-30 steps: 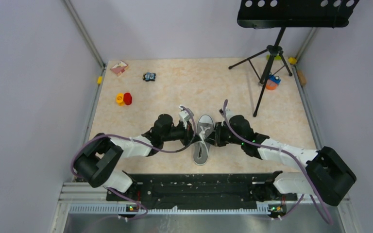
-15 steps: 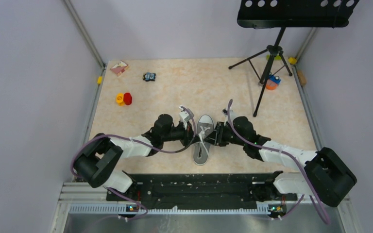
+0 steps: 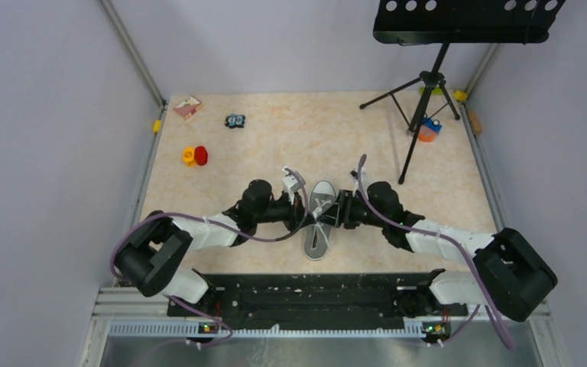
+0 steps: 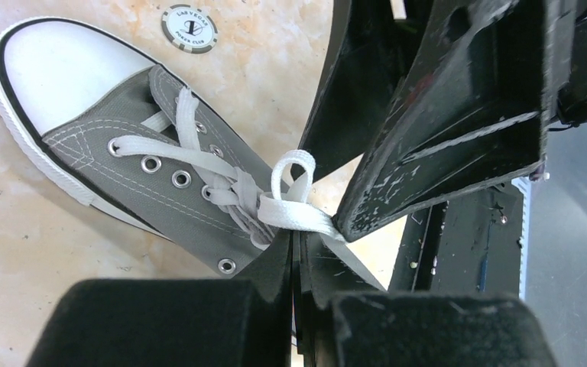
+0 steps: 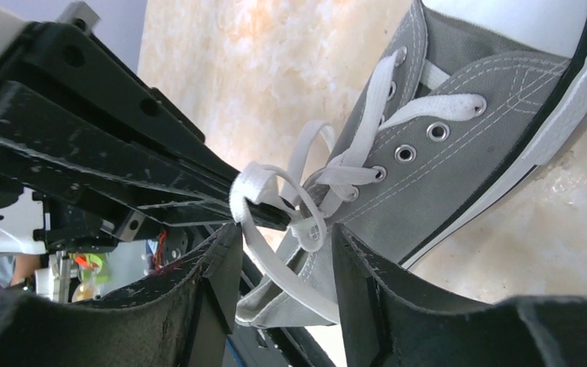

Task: Tie the shoes
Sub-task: Wrap the shoelace around the shoelace.

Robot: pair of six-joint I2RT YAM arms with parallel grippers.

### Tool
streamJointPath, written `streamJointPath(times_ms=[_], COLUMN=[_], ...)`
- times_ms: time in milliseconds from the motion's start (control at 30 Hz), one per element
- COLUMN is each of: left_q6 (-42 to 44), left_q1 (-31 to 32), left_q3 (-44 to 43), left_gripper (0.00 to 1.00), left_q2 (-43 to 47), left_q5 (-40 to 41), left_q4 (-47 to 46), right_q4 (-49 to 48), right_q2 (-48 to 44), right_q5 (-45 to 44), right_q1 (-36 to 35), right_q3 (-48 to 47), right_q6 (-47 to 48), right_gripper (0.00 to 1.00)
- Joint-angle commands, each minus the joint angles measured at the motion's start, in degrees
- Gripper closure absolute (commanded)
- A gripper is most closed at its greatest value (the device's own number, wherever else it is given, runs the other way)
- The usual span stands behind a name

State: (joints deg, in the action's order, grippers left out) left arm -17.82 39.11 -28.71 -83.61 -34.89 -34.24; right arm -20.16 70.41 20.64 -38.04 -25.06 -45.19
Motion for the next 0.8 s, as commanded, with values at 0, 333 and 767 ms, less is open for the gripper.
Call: streamJointPath(times_ms=[0, 333, 767], left_q6=[1.61, 1.79, 1.67], left_q1=[0.1, 0.14, 0.1], left_q3=[0.41, 1.12, 0.68], left_gripper=[1.0, 1.0, 1.0], left_q2=[2.76, 3.05, 2.96], left_q5=[-0.24, -0.59, -1.51], left_q4=[-1.58, -2.92, -2.61], right_q4=[-4.36, -7.34, -7.03], right_q2=[1.94, 4.08, 5.41], right_q5=[2.42, 3.61, 2.52], right_q1=[0.75, 1.02, 1.11], right_q3=[-0.74, -0.71, -0.74], right_q6=[-0.19, -1.33, -0.79], right_gripper=[0.52, 0.6, 0.69])
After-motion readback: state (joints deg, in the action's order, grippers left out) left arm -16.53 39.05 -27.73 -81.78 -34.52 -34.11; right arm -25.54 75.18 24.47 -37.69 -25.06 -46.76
